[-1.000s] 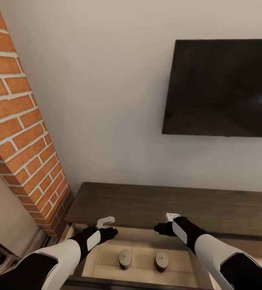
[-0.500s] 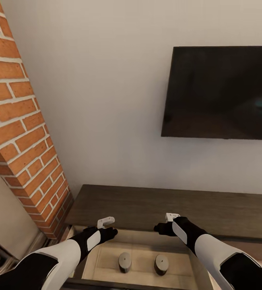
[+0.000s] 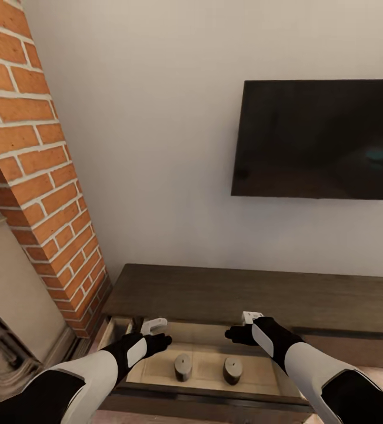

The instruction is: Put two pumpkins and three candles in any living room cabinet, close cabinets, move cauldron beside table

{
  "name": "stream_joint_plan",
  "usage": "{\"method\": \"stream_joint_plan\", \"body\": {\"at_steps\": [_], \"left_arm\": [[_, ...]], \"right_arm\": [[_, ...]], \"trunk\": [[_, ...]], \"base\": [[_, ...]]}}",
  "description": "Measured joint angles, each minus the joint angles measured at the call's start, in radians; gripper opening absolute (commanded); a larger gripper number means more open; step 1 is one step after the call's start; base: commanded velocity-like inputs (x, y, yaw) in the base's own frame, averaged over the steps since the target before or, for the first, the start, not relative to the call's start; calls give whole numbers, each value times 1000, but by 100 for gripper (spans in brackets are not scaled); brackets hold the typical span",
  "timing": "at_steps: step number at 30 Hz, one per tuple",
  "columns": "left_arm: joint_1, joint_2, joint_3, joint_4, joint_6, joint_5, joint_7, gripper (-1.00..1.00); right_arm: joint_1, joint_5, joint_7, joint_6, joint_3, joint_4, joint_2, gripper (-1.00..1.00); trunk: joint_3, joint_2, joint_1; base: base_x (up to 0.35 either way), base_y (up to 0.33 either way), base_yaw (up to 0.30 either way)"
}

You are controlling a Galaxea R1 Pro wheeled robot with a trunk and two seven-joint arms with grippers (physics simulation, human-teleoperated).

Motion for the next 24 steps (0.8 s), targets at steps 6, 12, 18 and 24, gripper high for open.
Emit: {"method": "stream_joint_plan", "body": {"at_steps": [6, 12, 18, 24], "left_arm": [[1, 0, 0, 3, 0, 0, 0, 100], [1, 0, 0, 3, 0, 0, 0, 100], [0, 0, 0, 3, 0, 0, 0, 100], [0, 0, 0, 3, -2, 0, 0, 100]], "right_arm": [[0, -1, 0, 0, -1, 0, 0, 100], [0, -1, 0, 0, -1, 0, -1, 100], [0, -1, -1, 0, -1, 0, -1, 100], [0, 0, -2, 0, -2, 0, 0, 100]], "trunk": [[4, 0, 0], [11, 0, 0], [20, 0, 0], [27, 0, -1]], "base": [[-308, 0, -48], [-310, 0, -167], [-279, 0, -191], [-75, 0, -143]]}}
